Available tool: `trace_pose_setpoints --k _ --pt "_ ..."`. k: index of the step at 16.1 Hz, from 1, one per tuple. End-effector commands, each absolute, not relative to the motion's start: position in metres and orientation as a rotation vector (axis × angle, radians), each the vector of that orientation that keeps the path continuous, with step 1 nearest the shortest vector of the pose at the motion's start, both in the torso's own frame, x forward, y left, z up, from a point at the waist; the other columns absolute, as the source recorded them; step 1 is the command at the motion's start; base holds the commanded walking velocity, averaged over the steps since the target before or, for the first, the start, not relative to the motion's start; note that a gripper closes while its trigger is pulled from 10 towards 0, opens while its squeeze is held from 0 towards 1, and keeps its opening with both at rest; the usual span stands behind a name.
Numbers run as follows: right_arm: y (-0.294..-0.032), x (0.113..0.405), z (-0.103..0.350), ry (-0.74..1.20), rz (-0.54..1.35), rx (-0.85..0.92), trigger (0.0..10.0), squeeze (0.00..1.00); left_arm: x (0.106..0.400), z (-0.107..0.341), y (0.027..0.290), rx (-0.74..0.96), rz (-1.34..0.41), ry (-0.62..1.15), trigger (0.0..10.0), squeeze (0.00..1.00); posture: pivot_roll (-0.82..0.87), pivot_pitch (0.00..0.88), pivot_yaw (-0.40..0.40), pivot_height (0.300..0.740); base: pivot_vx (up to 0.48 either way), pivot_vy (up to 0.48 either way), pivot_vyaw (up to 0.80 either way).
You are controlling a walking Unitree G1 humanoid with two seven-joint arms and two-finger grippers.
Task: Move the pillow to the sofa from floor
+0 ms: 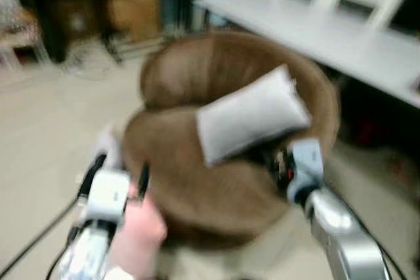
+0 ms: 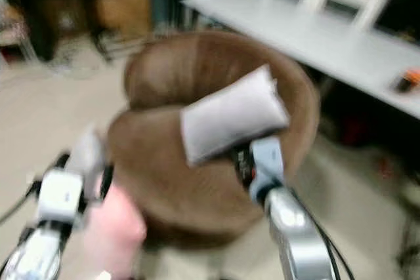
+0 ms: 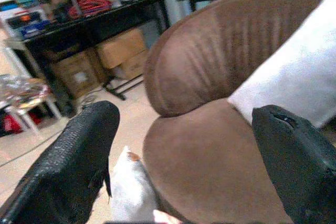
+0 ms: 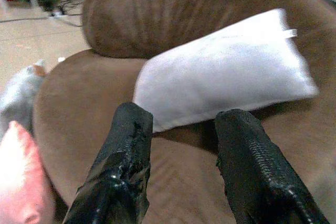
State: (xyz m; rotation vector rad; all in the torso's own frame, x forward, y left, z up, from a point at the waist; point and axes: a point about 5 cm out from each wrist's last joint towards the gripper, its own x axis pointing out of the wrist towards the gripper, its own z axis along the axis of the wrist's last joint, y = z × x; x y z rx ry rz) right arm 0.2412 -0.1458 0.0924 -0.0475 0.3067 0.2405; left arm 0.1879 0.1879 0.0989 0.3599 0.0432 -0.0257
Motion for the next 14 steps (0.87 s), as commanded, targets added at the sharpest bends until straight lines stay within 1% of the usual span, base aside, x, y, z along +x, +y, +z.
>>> trace_pose_setpoints --k 1,3,4,14 --pt "-0.1522 0.2429 0.0947 0.306 0.216 -0.068 10.0 0.0 0.1884 0.0997 0.1846 0.341 -0.023 0.036 10.0 0.25 -0.04 0.0 -0.095 0.74 0.0 0.0 0.0" --pt "-0.1523 0.2443 0.0949 0.308 0.218 -0.072 10.0 0.0 0.1882 0.0997 0.1849 0.335 -0.016 0.038 10.0 0.25 -0.04 0.0 -0.099 0.74 0.0 0.0 0.0" --pt "-0.1522 0.245 0.0951 0.308 0.219 -0.073 10.0 0.0 0.1879 0.099 0.185 0.338 -0.013 0.043 10.0 0.25 -0.04 0.0 -0.102 0.74 0.0 0.337 0.0" --pt "-0.1491 0.2465 0.0973 0.31 0.238 -0.061 10.0 0.0 0.187 0.0989 0.1865 0.331 0.016 0.049 10.0 0.25 -0.04 0.0 -0.109 0.74 0.0 0.41 0.0"
